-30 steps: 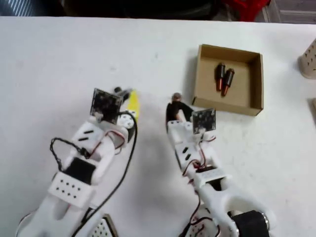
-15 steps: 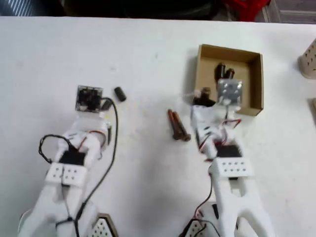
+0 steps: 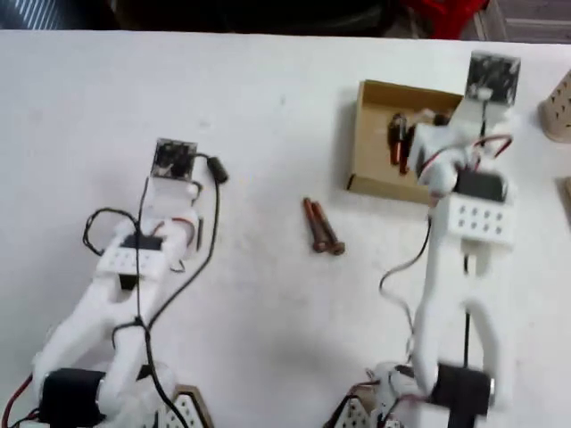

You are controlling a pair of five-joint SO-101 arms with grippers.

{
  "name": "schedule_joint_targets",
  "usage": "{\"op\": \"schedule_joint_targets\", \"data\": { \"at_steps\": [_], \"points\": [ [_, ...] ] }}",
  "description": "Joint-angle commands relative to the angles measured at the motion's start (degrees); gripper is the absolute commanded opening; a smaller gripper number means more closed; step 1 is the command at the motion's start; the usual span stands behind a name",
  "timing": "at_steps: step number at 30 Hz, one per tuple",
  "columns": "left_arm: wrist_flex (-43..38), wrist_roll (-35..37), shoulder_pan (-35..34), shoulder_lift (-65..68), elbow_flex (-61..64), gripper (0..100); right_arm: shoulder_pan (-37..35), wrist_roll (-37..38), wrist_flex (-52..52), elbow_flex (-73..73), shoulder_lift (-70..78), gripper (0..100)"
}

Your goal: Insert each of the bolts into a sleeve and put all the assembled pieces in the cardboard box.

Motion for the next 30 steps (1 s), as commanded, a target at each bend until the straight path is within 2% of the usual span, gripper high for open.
{"op": "schedule_joint_targets", "data": {
  "at_steps": [1, 10, 13, 17, 23, 30],
  "points": [
    [0.1, -1.1, -0.6, 0.0, -3.2, 2, 2.9, 4.1, 2.0, -17.7, 11.7, 1.7],
    [0.1, -1.2, -0.6, 0.3, -3.2, 2, 3.3, 4.7, 2.5, -42.3, 39.6, 1.7],
    [0.1, -1.3, -0.5, 0.3, -3.2, 2, 3.3, 5.1, 5.8, -49.9, 47.0, 1.8],
    [0.1, -1.3, -0.5, 0.3, -3.3, 2, 2.8, 10.8, 10.9, -59.8, 57.2, 1.8],
    [0.1, -1.3, -0.5, 0.3, -3.3, 2, 3.3, 11.5, 14.7, -75.0, 70.9, 2.2],
    [0.1, -1.3, -0.5, 0.3, -3.3, 2, 2.7, 11.2, 26.4, -92.0, 78.1, 20.4]
  ]
}}
